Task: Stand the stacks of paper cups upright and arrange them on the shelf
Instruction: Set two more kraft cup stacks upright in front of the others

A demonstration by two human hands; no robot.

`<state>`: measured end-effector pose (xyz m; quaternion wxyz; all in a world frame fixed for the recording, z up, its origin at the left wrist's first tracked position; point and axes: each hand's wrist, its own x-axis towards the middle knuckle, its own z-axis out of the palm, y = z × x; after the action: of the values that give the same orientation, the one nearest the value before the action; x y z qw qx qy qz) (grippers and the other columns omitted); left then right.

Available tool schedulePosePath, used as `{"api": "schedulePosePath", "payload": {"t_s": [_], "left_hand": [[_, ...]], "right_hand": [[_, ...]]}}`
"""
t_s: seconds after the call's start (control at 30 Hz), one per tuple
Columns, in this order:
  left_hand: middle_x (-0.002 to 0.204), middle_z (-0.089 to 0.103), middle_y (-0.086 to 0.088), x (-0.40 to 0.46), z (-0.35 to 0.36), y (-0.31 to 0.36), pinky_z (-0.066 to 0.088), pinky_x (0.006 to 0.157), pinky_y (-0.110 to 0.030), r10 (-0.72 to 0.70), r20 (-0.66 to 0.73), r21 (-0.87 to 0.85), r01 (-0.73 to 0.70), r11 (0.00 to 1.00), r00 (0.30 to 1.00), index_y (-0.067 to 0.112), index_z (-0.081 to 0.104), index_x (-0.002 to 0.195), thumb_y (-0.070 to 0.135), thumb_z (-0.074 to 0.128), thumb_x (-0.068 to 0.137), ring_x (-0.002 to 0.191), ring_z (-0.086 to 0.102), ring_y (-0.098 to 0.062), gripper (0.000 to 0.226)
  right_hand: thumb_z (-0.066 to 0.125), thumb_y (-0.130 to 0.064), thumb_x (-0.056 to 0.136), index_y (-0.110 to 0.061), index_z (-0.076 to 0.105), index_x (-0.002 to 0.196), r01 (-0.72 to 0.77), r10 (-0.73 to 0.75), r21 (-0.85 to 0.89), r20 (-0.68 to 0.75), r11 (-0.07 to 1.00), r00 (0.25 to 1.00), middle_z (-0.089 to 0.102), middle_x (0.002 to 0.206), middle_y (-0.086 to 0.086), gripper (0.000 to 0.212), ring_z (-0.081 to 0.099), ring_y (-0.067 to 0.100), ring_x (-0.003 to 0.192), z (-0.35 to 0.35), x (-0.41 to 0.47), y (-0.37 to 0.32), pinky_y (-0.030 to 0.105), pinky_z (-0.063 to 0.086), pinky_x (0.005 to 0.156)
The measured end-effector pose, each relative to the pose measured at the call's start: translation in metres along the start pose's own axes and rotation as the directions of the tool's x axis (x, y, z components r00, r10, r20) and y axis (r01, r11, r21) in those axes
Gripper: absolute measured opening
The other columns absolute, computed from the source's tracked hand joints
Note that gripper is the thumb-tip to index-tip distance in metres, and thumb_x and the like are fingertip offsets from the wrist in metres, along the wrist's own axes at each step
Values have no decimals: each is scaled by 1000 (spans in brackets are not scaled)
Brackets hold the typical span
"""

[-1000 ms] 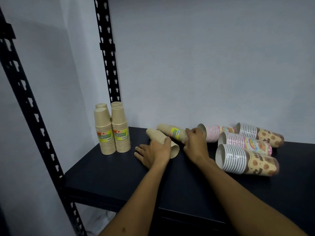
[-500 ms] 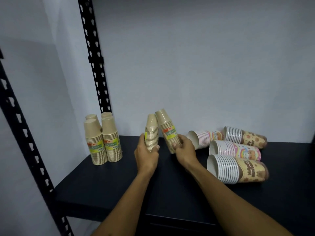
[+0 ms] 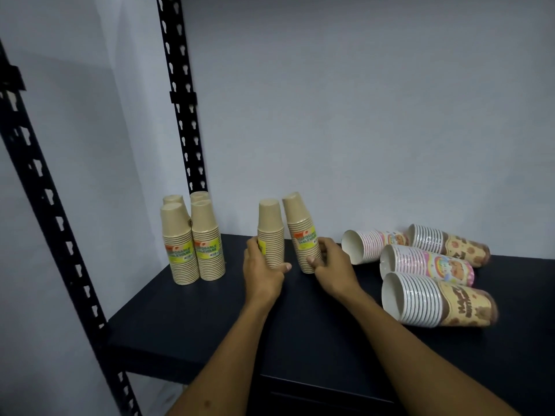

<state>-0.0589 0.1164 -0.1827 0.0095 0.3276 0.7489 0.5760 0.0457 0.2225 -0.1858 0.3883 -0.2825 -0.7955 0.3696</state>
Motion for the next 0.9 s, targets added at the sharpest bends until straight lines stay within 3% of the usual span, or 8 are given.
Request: {"api": "schedulePosePath", "payload": {"t_s": [0.17,0.3,0.4,0.5,0.6,0.73,0.9], "left_hand": [[112,59,-1,0,3,-1,53,79,-37,-56,65,48,53,997,996,17,38,113,31,86,64,99,58,-21,70],[119,56,1,-3,-7,-2,43,81,-25,-41,198,-100,62,993,979,20,31,138,4,68,79,102,55,-12,71],[123,58,-2,-3,-10,-4,41,85,-24,-62,175,-87,78,993,983,16,37,140,-3,63,80,105,53,-11,68],[119,63,-3,-3,-5,-7,45,85,-23,-62,83,-43,66,997,995,13,52,125,6,76,76,105,59,-14,56],[111,65,-2,-1,-2,-9,51,84,-28,-72,23,-53,73,996,997,15,53,111,16,85,67,100,62,-16,54],[115,58,1,-2,-2,-7,52,89,-34,-35,89,-28,38,999,995,20,48,120,35,90,53,104,59,-14,81],[123,50,2,-1,-5,-9,45,87,-24,-40,124,-154,59,986,992,20,39,136,0,73,72,108,53,-10,75]], "right_hand": [[68,-9,81,-18,51,123,17,-17,4,90,1000,996,63,115,-3,46,61,13,105,-3,2,4,34,51,94],[71,-13,82,-17,49,126,-31,32,-12,107,999,994,59,114,-6,50,58,12,105,-2,4,5,30,48,94],[70,-9,81,-18,46,130,-59,53,32,153,998,987,59,118,-6,55,58,12,110,-3,3,5,30,47,97],[68,-3,79,-19,45,132,-46,32,66,198,997,980,60,124,-4,61,58,12,115,-4,2,5,29,47,98],[73,-2,76,-17,50,129,-50,31,102,178,994,984,63,123,-2,60,62,11,110,-3,2,4,29,49,97],[84,-11,69,-16,53,123,-53,31,147,151,988,988,66,115,-5,63,65,8,102,-3,0,1,26,53,90],[76,-9,76,-18,48,131,-25,-2,167,161,986,987,63,123,-5,62,60,8,112,-2,0,-2,31,49,99]]}}
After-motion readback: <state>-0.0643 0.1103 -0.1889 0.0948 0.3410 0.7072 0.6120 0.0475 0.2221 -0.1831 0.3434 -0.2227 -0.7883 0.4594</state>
